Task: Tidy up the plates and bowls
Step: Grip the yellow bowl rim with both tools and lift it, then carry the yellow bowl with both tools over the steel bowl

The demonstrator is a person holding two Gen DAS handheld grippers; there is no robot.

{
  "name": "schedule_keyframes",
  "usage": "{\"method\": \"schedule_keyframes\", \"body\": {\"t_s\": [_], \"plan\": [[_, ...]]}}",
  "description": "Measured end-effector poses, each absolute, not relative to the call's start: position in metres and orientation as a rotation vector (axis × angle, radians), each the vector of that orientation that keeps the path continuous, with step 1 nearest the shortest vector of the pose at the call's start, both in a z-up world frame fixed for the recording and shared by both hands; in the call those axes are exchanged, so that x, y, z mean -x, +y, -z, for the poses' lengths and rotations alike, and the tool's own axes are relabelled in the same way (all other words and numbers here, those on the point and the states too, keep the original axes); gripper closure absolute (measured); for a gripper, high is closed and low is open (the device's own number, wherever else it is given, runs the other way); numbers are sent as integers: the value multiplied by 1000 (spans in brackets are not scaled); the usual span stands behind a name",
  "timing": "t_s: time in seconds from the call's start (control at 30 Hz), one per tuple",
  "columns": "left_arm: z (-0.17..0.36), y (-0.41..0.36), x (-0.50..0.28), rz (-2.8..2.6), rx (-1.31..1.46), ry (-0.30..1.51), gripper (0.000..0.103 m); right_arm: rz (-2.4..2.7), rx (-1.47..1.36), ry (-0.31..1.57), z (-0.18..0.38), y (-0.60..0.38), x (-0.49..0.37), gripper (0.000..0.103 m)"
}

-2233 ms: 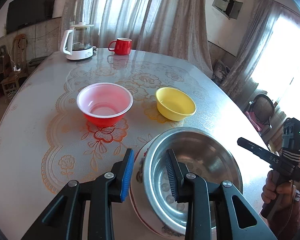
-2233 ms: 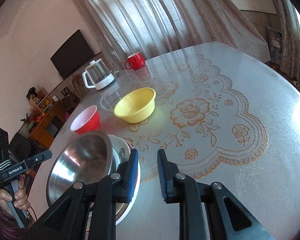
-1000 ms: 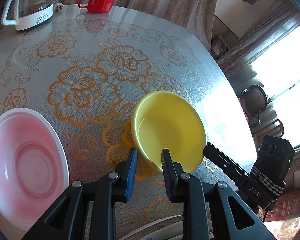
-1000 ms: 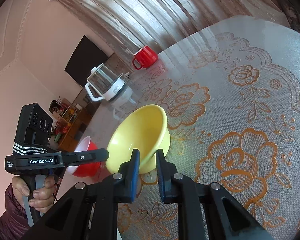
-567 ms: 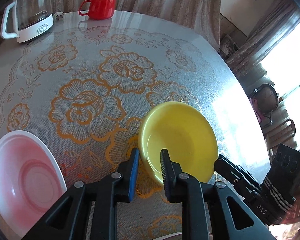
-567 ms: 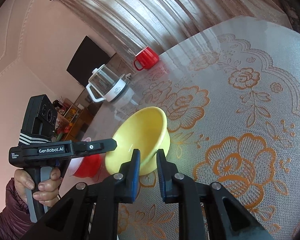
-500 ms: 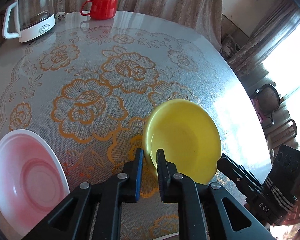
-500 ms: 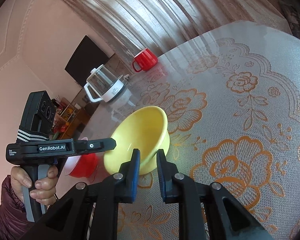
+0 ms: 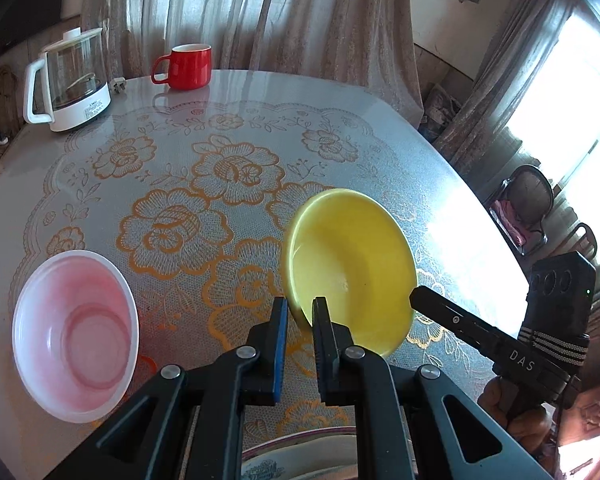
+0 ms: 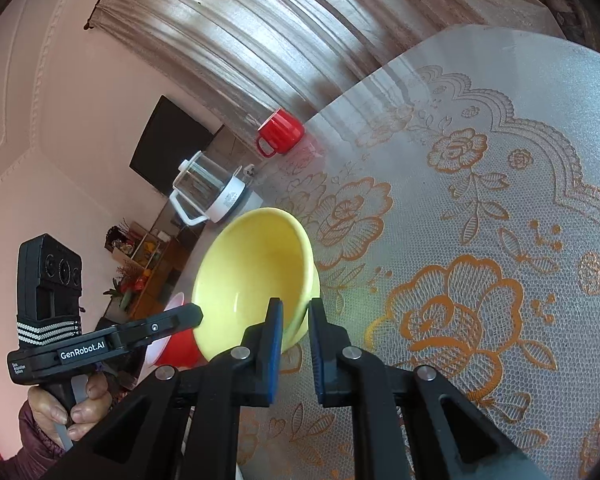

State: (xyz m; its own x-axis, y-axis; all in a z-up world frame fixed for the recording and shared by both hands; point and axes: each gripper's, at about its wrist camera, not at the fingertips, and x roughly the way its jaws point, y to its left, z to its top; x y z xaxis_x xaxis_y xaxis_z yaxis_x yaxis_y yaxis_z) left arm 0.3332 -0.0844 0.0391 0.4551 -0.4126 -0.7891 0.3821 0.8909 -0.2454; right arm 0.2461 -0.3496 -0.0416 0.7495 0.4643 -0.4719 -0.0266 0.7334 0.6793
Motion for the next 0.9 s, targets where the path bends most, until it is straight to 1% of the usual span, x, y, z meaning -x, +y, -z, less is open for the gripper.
{"method": "schedule_keyframes", "body": {"t_s": [0.4, 0.9], "plan": [[-67, -64, -271, 500, 80, 875, 91, -304, -634, 621, -7, -328, -203, 91], [-73, -26, -195, 502, 155, 814, 90, -325, -613, 605, -25, -289, -143, 91]]}}
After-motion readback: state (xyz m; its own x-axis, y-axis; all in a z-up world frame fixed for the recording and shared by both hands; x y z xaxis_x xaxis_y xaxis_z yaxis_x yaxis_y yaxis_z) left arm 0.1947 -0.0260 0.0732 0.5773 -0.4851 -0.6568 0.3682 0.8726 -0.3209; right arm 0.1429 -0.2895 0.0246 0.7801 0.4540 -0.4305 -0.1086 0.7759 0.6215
